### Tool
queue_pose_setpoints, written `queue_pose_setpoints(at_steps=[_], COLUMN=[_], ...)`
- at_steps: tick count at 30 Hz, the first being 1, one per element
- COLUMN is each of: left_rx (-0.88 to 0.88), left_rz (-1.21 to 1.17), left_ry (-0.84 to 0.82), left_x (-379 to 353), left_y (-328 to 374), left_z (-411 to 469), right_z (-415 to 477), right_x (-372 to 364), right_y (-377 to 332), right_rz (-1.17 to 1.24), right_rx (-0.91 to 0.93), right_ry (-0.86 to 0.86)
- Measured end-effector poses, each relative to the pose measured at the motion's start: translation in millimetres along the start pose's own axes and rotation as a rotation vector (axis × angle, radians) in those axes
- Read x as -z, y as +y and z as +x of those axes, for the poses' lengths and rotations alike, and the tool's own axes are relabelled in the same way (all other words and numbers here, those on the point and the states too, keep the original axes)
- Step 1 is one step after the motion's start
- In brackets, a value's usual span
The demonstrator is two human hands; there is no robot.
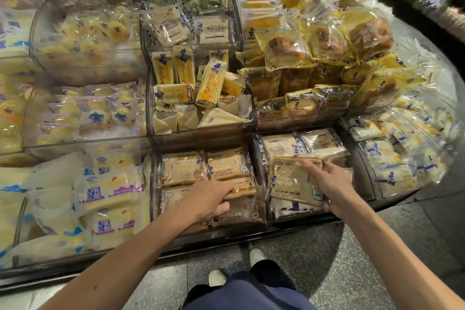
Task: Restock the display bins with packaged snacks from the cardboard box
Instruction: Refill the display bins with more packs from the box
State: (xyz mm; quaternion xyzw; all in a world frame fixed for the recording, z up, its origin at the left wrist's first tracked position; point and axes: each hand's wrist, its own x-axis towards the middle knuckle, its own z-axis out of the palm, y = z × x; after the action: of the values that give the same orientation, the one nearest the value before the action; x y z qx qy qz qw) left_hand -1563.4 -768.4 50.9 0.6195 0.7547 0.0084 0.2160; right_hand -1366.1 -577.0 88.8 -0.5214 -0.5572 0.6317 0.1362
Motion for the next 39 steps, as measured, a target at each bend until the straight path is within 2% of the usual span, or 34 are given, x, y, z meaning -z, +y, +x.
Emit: queue_pose_setpoints(at_steps=[8, 11, 16, 24, 30, 32, 39], left_rx=[0.006, 0.089, 0.063, 0.058, 0.038, 0.056, 0.134], left_rz=[0.113, 0.161, -0.065, 0.047, 0.064, 0.034, 0.04], left_ry=[-0.002, 0.003, -0.11, -0.055, -0.099, -0.055, -0.096], left_x=[-2, 1, 2, -23, -41, -36, -44], left_y=[3, -4, 5, 14, 16, 13, 16], left_z=[-3, -3, -6, 15, 14, 16, 10], right_z=[-6, -5, -4, -3, 1, 0, -2], right_x=[-3, -1, 6, 6, 11, 9, 3], right_y=[4, 3, 3, 2, 11, 8, 6], right_rz=[-0.017, -0.02, -0.004, 0.029, 0.074, 0.075, 0.174], right_rx=[0.04, 0.047, 0.047, 0.054, 0.016, 0.006, -0.056], right_ry=[-0.081, -0.078, -0.07, -0.106, -0.139, -0.136, -0.179])
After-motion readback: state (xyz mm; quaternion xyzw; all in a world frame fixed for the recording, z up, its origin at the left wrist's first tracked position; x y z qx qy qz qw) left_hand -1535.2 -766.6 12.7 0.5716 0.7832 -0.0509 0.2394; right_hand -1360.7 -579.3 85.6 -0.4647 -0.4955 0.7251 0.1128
